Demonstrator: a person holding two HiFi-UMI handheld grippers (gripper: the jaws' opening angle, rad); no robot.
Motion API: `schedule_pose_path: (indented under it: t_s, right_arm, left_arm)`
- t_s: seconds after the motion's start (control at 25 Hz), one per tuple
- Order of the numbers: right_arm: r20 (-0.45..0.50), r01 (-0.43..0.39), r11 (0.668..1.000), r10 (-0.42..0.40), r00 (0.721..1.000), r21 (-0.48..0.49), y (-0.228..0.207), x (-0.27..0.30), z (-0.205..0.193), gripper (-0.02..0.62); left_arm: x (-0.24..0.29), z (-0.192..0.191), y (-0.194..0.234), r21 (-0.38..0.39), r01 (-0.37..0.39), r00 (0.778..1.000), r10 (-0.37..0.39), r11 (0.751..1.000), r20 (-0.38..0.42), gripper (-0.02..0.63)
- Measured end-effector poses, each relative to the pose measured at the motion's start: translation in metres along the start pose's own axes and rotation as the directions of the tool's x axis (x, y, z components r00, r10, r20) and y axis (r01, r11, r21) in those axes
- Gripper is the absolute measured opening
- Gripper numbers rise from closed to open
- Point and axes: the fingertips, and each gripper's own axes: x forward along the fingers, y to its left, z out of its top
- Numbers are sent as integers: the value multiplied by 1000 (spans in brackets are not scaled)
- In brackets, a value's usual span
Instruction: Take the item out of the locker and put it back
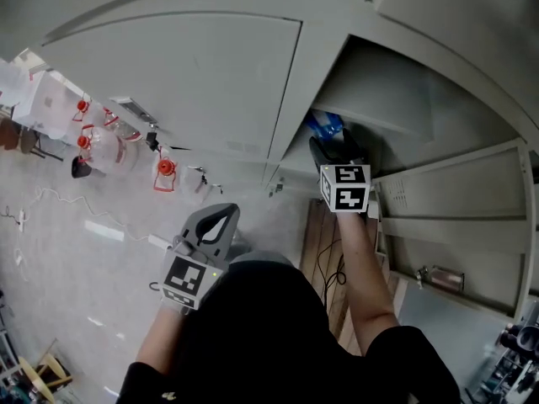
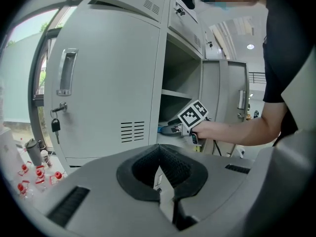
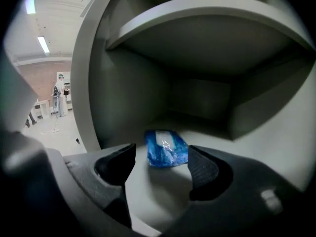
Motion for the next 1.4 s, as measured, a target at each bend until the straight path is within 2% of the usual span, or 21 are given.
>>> schedule_pose_path:
  t_s: [0.16, 0.28, 0.44, 0.88, 1.2, 1.28, 1.32, 1.4]
  right_arm:
    - [-32, -4, 1000, 4, 999, -17, 1, 14, -2, 345]
    - [-56, -9, 999, 7, 998, -35, 3, 23, -4, 347]
    - [-93, -6, 998, 0, 996, -64, 3, 29, -9, 347]
    - [-111, -24, 997, 16, 994, -71, 6, 31, -9, 325]
    - [-122, -60, 986, 41, 992, -157, 28, 27, -4, 187]
    - [-136, -52, 978, 24, 990, -204, 28, 25, -5, 135]
    - [-142, -43, 974, 11, 990, -222, 28, 24, -6, 77]
    - [-158, -35, 973, -1, 987, -229, 28, 19, -9, 62]
  left_arm:
    - [-3, 1, 4, -36, -24, 1000, 24, 999, 0, 9]
    - [-4, -1, 8, -9, -24, 1000, 24, 1000, 4, 9]
    - [-5, -1, 10, -14, -31, 999, 31, 999, 8, 9]
    - [-8, -2, 7, -16, -32, 999, 32, 999, 14, 9]
    - [-16, -5, 6, -16, -42, 999, 42, 999, 15, 9]
    - [-18, -5, 5, -18, -45, 999, 45, 999, 18, 9]
    - [-20, -5, 5, -19, -47, 999, 47, 999, 20, 9]
    - [-22, -4, 4, -20, -48, 999, 48, 999, 24, 9]
